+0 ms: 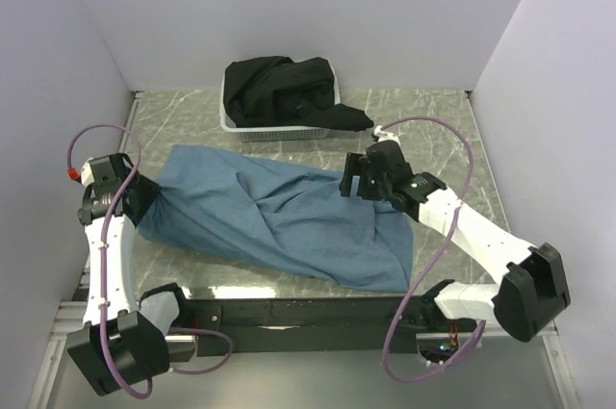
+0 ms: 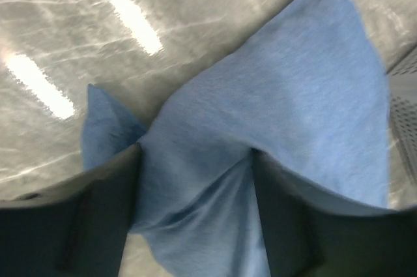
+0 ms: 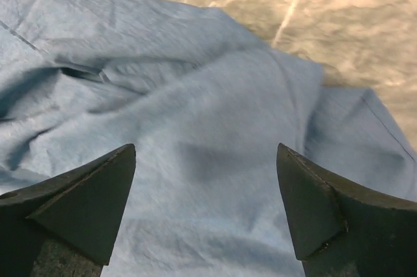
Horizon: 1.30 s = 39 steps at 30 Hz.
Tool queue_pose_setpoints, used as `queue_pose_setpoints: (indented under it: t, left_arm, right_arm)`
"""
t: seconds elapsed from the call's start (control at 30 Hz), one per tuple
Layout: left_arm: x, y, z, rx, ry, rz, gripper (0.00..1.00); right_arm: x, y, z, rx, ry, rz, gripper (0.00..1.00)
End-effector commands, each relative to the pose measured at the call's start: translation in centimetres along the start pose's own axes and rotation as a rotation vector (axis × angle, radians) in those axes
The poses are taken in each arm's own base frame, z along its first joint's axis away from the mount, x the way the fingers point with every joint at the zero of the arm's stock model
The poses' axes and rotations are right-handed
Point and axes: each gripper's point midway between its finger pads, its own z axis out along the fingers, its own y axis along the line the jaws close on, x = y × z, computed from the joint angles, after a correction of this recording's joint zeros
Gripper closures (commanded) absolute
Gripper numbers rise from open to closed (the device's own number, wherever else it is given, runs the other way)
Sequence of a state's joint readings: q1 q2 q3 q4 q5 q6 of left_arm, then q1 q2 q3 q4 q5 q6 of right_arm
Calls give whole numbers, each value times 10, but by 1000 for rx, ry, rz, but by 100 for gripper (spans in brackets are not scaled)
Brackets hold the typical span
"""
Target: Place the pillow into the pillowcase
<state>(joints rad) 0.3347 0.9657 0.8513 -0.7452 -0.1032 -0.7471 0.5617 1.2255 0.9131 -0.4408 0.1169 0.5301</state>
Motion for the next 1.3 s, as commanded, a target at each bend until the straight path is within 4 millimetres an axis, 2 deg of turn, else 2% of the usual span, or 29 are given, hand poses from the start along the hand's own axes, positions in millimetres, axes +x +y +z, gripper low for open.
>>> queue_pose_setpoints:
  t: [0.0, 0.07, 0.13, 0.27, 0.33, 0.4, 0.43, 0.5, 0.53, 0.57, 0.6, 0.63, 0.67, 0.73, 0.77, 0.87, 0.93, 1.0, 1.1, 1.13, 1.17, 1.2, 1.27]
  left_arm:
    - [-27, -26, -10, 117, -103, -1, 22]
    - [-29, -31, -14, 144, -115, 14, 16]
    - [-30, -35, -16, 159, -119, 28, 13]
    - [-26, -53, -23, 197, -115, 80, 10]
    - [-26, -64, -29, 222, -122, 94, 10]
    - [-18, -81, -34, 270, -94, 121, 10]
    - [-13, -86, -35, 282, -84, 130, 10]
    - [1, -103, -39, 316, -63, 168, 10]
    - [8, -107, -38, 321, -48, 179, 10]
    - [20, -118, -42, 359, -25, 207, 10]
    - [28, -121, -41, 373, -8, 213, 9]
    - [41, -126, -40, 385, 24, 236, 9]
    - [50, -128, -37, 393, 46, 241, 9]
    - [64, -128, -31, 385, 76, 259, 8]
    - [69, -122, -25, 366, 86, 260, 8]
    - [69, -108, -14, 294, 72, 270, 3]
    - [63, -103, -14, 258, 47, 280, 1]
    - [52, -107, -21, 265, 19, 288, 1]
    - [36, -117, -36, 302, -29, 296, 1]
    - [38, -127, -43, 356, -17, 304, 0]
    - [39, -132, -47, 383, -4, 317, 0]
    - [43, -135, -48, 398, 16, 318, 1]
    - [57, -143, -47, 420, 59, 329, 1]
  right_arm:
    - [-42, 36, 6, -97, -85, -39, 5]
    - [-43, 42, 13, -91, -70, -61, 5]
    - [-36, 51, 16, -103, -52, -87, 5]
    - [-10, 66, 33, -114, 11, -142, 8]
    - [1, 73, 37, -123, 40, -162, 15]
    - [10, 73, 44, -110, 69, -167, 23]
    - [15, 69, 45, -95, 87, -164, 44]
    - [13, 57, 42, -46, 76, -144, 71]
    - [6, 44, 31, -10, 63, -121, 94]
    - [-2, 32, 25, 31, 33, -104, 100]
    - [-10, 22, 17, 62, 4, -87, 100]
    - [-24, 7, -4, 92, -45, -52, 100]
    - [-34, -5, -14, 127, -90, -37, 100]
    - [-46, -21, -40, 160, -153, -3, 100]
    - [-49, -33, -46, 193, -173, 15, 100]
    - [-50, -66, -57, 278, -216, 70, 100]
    - [-41, -80, -49, 281, -203, 96, 100]
    - [-36, -100, -41, 326, -177, 130, 100]
    - [-23, -113, -15, 356, -118, 138, 100]
    - [-13, -109, 2, 329, -71, 138, 100]
    - [-7, -103, 12, 301, -39, 142, 100]
    - [3, -89, 29, 253, 2, 128, 100]
    - [25, -56, 44, 174, 60, 107, 100]
